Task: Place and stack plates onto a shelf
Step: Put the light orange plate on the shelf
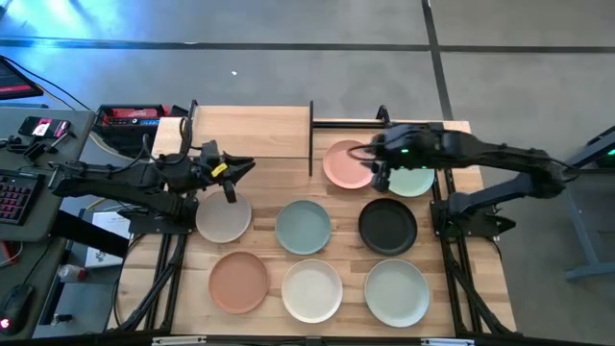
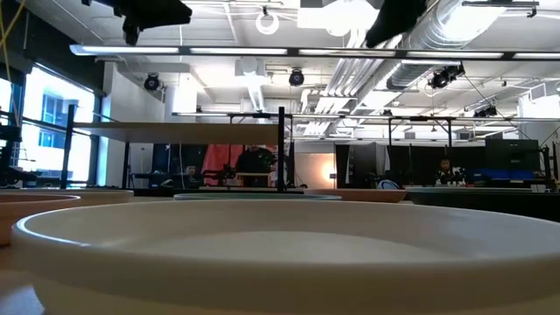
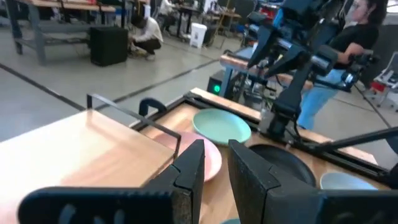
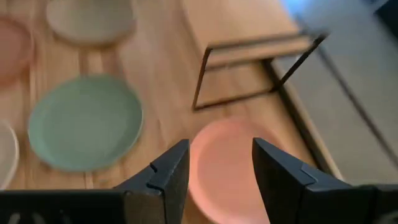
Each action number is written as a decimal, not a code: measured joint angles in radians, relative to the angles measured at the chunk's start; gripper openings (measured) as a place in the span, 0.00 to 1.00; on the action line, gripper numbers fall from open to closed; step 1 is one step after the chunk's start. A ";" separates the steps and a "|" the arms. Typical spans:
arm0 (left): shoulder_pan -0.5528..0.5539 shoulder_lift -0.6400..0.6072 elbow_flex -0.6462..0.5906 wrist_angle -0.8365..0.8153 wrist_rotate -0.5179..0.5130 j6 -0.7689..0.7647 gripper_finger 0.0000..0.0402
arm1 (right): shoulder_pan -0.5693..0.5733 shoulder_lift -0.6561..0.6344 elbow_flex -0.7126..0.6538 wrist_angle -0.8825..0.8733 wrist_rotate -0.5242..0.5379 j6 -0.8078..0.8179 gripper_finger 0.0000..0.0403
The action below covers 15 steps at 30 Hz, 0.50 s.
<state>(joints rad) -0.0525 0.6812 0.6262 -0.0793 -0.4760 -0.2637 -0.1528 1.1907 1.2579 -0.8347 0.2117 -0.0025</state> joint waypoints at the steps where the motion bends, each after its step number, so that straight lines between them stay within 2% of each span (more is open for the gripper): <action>1: 0.000 0.002 0.000 -0.010 0.000 -0.009 0.15 | -0.004 0.027 0.000 -0.008 -0.014 -0.003 0.39; 15: 0.000 0.011 0.000 -0.033 0.000 -0.022 0.15 | -0.006 0.325 0.000 -0.035 -0.082 -0.050 0.39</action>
<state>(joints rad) -0.0528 0.6922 0.6262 -0.1123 -0.4763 -0.2861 -0.1591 1.5155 1.2575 -0.8695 0.1300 -0.0524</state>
